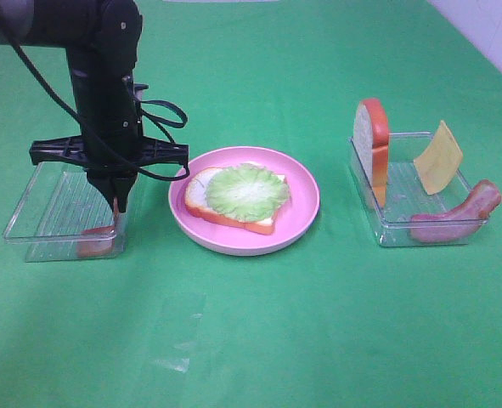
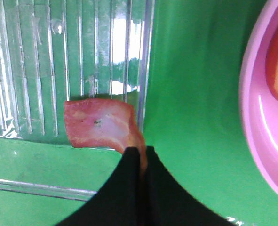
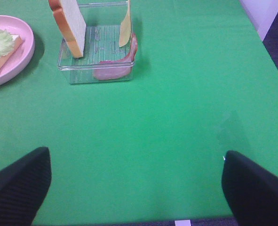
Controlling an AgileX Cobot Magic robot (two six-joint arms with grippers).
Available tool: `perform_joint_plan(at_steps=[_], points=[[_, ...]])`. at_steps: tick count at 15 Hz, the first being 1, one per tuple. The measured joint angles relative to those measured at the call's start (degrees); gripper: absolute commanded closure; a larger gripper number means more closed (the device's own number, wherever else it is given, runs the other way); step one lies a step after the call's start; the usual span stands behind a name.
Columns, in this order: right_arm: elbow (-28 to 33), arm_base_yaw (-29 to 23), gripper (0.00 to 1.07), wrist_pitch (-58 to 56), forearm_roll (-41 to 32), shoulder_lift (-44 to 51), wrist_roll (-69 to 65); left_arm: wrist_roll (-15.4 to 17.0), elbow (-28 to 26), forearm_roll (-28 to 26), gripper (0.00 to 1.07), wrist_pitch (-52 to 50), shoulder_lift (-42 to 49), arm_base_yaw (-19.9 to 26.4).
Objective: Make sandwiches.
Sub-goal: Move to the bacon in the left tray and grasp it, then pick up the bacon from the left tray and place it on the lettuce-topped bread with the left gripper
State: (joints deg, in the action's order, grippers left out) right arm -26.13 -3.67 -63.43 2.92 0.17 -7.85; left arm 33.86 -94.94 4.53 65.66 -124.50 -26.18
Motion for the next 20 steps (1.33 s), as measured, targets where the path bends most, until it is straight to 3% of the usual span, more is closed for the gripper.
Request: perform_joint_plan(at_steps=[3, 5, 7, 11, 13, 16, 20], points=[[0.0, 0.0, 0.11, 0.0, 0.0, 0.0, 0.0, -2.5, -0.2, -0.1, 1.07, 2.2, 0.0, 0.0], [0.0, 0.0, 0.11, 0.0, 0.0, 0.0, 0.0, -5.9, -2.8, 0.1, 1.07, 3.6, 0.3, 0.0], [0.0, 0.0, 0.11, 0.0, 0.0, 0.0, 0.0, -6.8, -5.2, 0.2, 1.07, 3.6, 2.2, 0.0], [0.0, 0.0, 0.11, 0.0, 0.0, 0.0, 0.0, -9.7, -13.9, 0.2, 1.07, 3.8, 5.2, 0.0], [0.0, 0.0, 0.11, 0.0, 0.0, 0.0, 0.0, -11.7, -18.7, -3.6, 1.07, 3.8, 6.5, -0.8], [0.0, 0.0, 0.11, 0.0, 0.0, 0.0, 0.0, -12.8, -19.1, -7.2, 1.07, 3.9, 6.9, -1.1], [0.0, 0.0, 0.11, 0.0, 0.0, 0.0, 0.0, -17.4, -19.1, -13.6, 1.07, 0.3, 6.9, -1.1]])
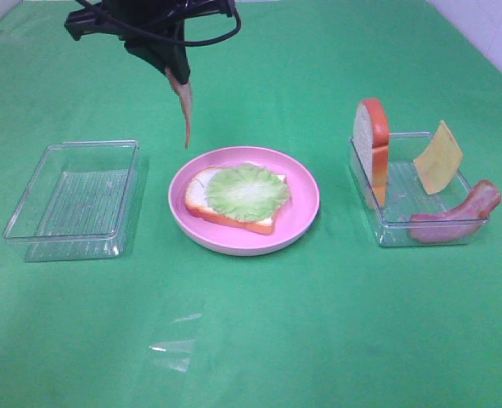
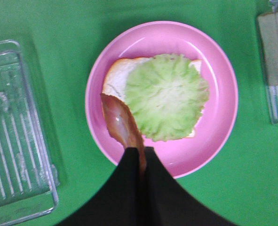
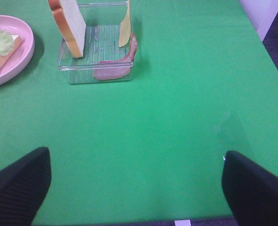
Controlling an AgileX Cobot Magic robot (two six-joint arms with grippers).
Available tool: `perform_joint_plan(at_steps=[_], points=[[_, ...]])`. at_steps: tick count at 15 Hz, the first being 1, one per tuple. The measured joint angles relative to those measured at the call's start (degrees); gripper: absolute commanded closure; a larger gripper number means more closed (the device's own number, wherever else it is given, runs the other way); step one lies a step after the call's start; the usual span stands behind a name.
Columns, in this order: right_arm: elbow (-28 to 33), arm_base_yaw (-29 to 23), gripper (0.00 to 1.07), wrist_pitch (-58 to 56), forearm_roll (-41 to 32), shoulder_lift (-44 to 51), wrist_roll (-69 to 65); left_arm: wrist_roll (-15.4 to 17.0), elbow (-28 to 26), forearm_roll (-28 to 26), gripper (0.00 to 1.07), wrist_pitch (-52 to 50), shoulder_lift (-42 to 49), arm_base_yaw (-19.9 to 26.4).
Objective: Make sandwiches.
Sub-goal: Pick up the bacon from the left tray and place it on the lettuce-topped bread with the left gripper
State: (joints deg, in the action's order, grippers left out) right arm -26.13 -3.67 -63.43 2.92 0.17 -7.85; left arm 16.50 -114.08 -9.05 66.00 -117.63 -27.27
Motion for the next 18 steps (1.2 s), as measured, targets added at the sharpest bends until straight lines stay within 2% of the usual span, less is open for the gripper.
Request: perform_joint_plan(at_steps=[1, 4, 7, 10, 12, 13, 15, 18], points=[[0.0, 0.0, 0.11, 0.0, 0.0, 0.0, 0.0, -2.8, 0.0, -5.2, 1.07, -3.3, -0.3, 0.0], [0.0, 0.0, 0.11, 0.0, 0.0, 0.0, 0.0, -6.2, 0.0, -12.4, 1.07, -6.0, -2.5, 0.0], [0.0, 0.0, 0.11, 0.0, 0.0, 0.0, 0.0, -11.3, 0.0, -22.9, 1.07, -7.2, -7.2, 0.0], [0.0, 0.0, 0.11, 0.0, 0.0, 0.0, 0.0, -17.9, 0.0, -33.9, 1.07, -8.5, -13.1, 0.0], [0.0, 0.0, 0.11, 0.0, 0.0, 0.0, 0.0, -20.4, 0.0, -37.2, 1.07, -9.1, -16.0, 0.0], [0.0, 0.0, 0.11, 0.0, 0.0, 0.0, 0.0, -21.1, 0.0, -37.0, 1.07, -9.1, -19.1, 0.6], [0.0, 0.0, 0.11, 0.0, 0.0, 0.0, 0.0, -19.7, 0.0, -34.0, 1.07, -8.8, -19.9, 2.1], [0.0, 0.0, 0.11, 0.0, 0.0, 0.0, 0.0, -16.0, 0.0, -26.8, 1.07, -7.9, -19.9, 4.6]])
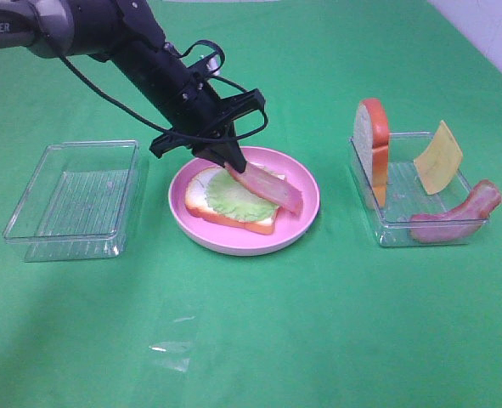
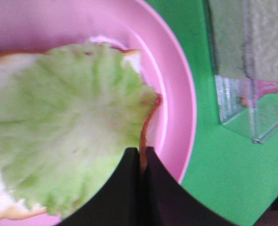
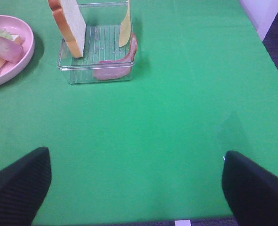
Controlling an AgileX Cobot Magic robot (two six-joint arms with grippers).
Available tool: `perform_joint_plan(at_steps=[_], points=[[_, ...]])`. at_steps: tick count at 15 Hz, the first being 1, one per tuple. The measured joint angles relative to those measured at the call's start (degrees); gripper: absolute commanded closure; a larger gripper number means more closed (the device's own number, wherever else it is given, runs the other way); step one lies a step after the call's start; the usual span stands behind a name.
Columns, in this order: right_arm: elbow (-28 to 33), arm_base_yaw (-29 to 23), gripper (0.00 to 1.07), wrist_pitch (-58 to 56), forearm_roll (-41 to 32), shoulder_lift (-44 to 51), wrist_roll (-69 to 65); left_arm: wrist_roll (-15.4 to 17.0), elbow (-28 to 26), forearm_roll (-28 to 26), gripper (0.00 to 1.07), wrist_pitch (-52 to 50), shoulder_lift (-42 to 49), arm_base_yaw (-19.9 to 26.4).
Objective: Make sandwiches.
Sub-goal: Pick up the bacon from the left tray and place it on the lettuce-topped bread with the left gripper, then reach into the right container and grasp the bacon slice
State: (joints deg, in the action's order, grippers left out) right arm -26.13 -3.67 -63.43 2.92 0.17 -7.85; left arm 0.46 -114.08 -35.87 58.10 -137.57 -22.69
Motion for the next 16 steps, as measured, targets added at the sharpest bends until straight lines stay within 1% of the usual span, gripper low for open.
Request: perform_joint_plan(at_steps=[3, 4, 5, 6, 7, 9, 10, 11, 13, 14, 15, 16], points=[[0.0, 0.0, 0.11, 0.0, 0.0, 0.0, 0.0, 0.2, 0.0, 6.9, 1.07, 0.2, 0.0, 0.1], [0.0, 0.0, 0.11, 0.0, 0.0, 0.0, 0.0, 0.2, 0.0, 7.4, 1.05, 0.1, 0.0, 0.1], [0.0, 0.0, 0.11, 0.0, 0.0, 0.0, 0.0, 0.5, 0.0, 8.0, 0.95, 0.1, 0.0, 0.1], [0.0, 0.0, 0.11, 0.0, 0.0, 0.0, 0.0, 0.6, 0.0, 8.4, 0.72, 0.1, 0.0, 0.1], [0.0, 0.0, 0.11, 0.0, 0.0, 0.0, 0.0, 0.6, 0.0, 8.4, 0.42, 0.1, 0.0, 0.1], [0.0, 0.0, 0.11, 0.0, 0.0, 0.0, 0.0, 0.7, 0.0, 8.5, 0.05, 0.2, 0.2, 0.1], [0.0, 0.0, 0.11, 0.0, 0.0, 0.0, 0.0, 0.7, -0.7, 8.8, 0.06, 0.3, 0.6, 0.1], [0.0, 0.0, 0.11, 0.0, 0.0, 0.0, 0.0, 0.7, -2.5, 8.9, 0.06, 0.5, 1.2, 0.1], [0.0, 0.0, 0.11, 0.0, 0.0, 0.0, 0.0, 0.8, -9.5, 9.6, 0.06, 4.8, 1.8, 0.1], [0.0, 0.0, 0.11, 0.0, 0.0, 0.0, 0.0, 1.3, -12.4, 10.7, 0.06, 7.4, 1.8, 0.1], [0.0, 0.0, 0.11, 0.0, 0.0, 0.0, 0.0, 2.1, -16.4, 13.8, 0.06, 9.9, 1.8, 0.1], [0.0, 0.0, 0.11, 0.0, 0.0, 0.0, 0.0, 3.3, -19.3, 17.5, 0.06, 10.7, 2.2, 0.1]])
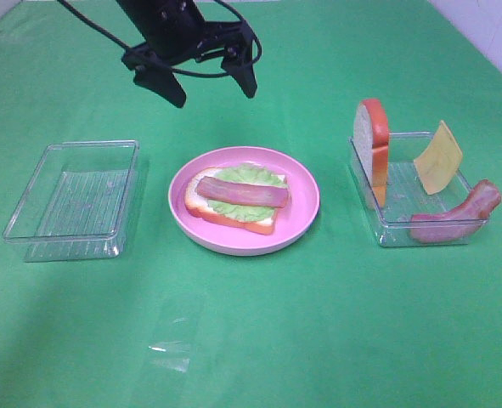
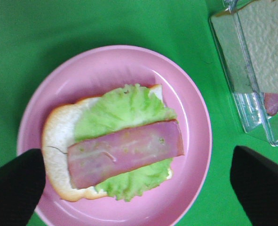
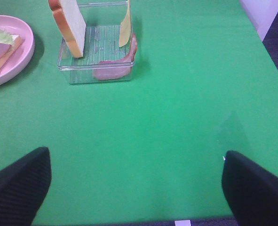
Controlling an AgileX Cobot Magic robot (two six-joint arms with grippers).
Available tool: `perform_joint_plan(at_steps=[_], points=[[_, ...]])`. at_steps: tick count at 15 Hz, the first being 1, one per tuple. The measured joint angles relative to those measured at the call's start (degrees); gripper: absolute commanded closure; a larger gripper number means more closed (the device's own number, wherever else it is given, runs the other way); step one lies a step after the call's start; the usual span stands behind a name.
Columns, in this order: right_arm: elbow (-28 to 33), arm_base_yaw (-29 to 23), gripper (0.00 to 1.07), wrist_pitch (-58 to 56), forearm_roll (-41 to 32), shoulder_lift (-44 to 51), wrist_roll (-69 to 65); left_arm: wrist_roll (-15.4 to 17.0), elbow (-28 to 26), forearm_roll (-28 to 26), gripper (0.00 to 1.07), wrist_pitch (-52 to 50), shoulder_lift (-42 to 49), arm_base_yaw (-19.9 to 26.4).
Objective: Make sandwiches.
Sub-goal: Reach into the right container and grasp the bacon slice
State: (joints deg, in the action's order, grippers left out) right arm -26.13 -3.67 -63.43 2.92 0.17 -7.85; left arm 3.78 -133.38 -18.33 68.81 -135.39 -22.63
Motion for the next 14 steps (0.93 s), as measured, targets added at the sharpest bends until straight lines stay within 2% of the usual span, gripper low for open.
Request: perform_joint_plan(at_steps=[1, 3, 5, 8, 9, 12, 13, 14], points=[[0.0, 0.0, 0.11, 0.0, -0.1, 0.0, 0.0, 1.7, -1.0, 3.9, 0.06, 0.4, 2.6, 0.5], [0.0, 0.0, 0.11, 0.0, -0.2, 0.0, 0.0, 2.1, -0.9, 5.1, 0.06, 0.5, 5.2, 1.4], [0.0, 0.0, 0.11, 0.0, -0.2, 0.0, 0.0, 2.1, 3.2, 5.8, 0.06, 0.5, 10.4, 3.2], [0.0, 0.0, 0.11, 0.0, -0.2, 0.0, 0.0, 2.1, 18.3, 11.8, 0.06, 0.5, 20.7, 5.6], [0.0, 0.0, 0.11, 0.0, -0.2, 0.0, 0.0, 2.0, 21.4, 14.2, 0.06, 0.5, 23.1, 5.6], [0.0, 0.0, 0.11, 0.0, -0.2, 0.0, 0.0, 3.4, 38.4, 24.4, 0.06, 0.8, 34.7, 5.9], [0.0, 0.0, 0.11, 0.0, -0.2, 0.0, 0.0, 4.3, 47.5, 25.8, 0.06, 1.0, 41.7, 8.7], [0.0, 0.0, 0.11, 0.0, -0.2, 0.0, 0.0, 4.4, 51.8, 26.1, 0.06, 1.0, 45.0, 11.5]])
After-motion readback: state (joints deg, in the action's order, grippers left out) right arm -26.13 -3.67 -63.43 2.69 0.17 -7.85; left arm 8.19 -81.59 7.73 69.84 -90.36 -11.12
